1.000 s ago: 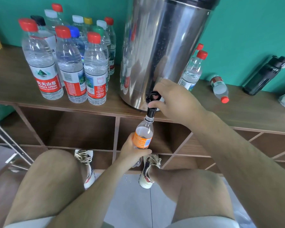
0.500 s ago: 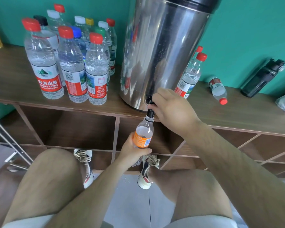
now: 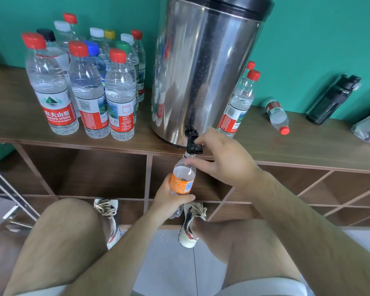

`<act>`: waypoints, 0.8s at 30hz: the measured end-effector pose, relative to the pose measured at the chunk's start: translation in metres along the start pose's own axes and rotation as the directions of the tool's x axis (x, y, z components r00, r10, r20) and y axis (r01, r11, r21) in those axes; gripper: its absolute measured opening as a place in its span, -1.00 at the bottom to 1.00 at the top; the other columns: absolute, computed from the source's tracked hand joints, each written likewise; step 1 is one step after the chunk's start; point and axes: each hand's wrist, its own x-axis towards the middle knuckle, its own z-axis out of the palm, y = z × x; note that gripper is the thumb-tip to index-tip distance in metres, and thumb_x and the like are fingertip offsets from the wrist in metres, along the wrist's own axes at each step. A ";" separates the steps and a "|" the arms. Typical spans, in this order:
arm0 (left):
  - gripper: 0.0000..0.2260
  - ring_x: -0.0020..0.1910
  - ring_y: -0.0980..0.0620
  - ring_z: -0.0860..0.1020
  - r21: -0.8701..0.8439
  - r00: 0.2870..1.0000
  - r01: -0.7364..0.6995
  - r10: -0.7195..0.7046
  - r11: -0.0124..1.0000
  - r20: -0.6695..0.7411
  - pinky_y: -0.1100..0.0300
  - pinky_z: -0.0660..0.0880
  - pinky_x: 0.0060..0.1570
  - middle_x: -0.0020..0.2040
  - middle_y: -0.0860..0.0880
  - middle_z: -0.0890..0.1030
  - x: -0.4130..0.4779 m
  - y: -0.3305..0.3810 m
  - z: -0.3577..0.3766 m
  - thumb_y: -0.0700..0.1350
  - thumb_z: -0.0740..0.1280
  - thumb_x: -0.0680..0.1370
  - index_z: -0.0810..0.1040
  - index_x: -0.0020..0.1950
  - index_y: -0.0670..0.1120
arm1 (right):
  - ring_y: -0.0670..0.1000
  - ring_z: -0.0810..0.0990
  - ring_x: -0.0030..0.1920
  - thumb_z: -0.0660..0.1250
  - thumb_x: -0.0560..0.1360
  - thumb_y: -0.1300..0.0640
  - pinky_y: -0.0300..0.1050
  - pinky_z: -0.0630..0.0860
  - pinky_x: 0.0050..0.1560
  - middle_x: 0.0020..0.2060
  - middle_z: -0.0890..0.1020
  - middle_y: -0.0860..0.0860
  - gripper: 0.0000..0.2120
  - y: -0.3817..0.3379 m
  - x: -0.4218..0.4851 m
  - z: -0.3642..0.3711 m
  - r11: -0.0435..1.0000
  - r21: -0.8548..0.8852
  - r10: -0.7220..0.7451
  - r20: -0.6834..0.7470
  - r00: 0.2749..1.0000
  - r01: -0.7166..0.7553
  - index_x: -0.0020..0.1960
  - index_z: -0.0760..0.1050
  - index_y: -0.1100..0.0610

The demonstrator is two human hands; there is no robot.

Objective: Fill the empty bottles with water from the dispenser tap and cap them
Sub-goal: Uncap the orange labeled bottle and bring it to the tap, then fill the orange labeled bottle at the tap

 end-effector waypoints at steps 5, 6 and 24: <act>-0.41 0.09 0.10 0.62 0.018 1.000 0.004 -0.004 1.000 -0.006 0.31 0.49 -0.04 0.09 0.13 0.64 -0.001 0.002 0.001 -0.09 0.66 0.36 0.45 0.28 0.10 | -0.16 0.40 -0.12 0.16 0.59 0.20 -0.36 0.32 -0.04 -0.16 0.43 -0.05 -0.94 0.025 -0.024 -0.016 0.897 0.246 0.386 -0.023 0.922 -0.369 0.03 0.38 0.15; -0.41 0.09 0.10 0.62 0.015 1.000 0.007 -0.007 1.000 -0.010 0.31 0.49 -0.04 0.09 0.13 0.65 -0.001 0.001 0.001 -0.09 0.66 0.35 0.45 0.28 0.10 | -0.14 0.38 -0.10 0.12 0.59 0.26 -0.32 0.31 -0.01 -0.13 0.44 0.00 -0.92 0.036 -0.027 -0.014 0.874 0.240 0.437 -0.004 0.900 -0.423 0.03 0.39 0.19; -0.41 0.02 0.23 0.64 -0.046 1.000 -0.012 0.012 0.999 -0.011 0.31 0.51 -0.03 0.01 0.21 0.67 0.007 -0.009 0.004 -0.13 0.68 0.32 0.49 0.23 0.14 | 0.17 0.57 0.19 0.33 0.67 0.03 0.01 0.48 0.17 0.17 0.61 0.13 -0.70 0.108 -0.010 0.048 0.725 -0.041 0.680 0.206 0.704 -0.688 0.29 0.53 0.20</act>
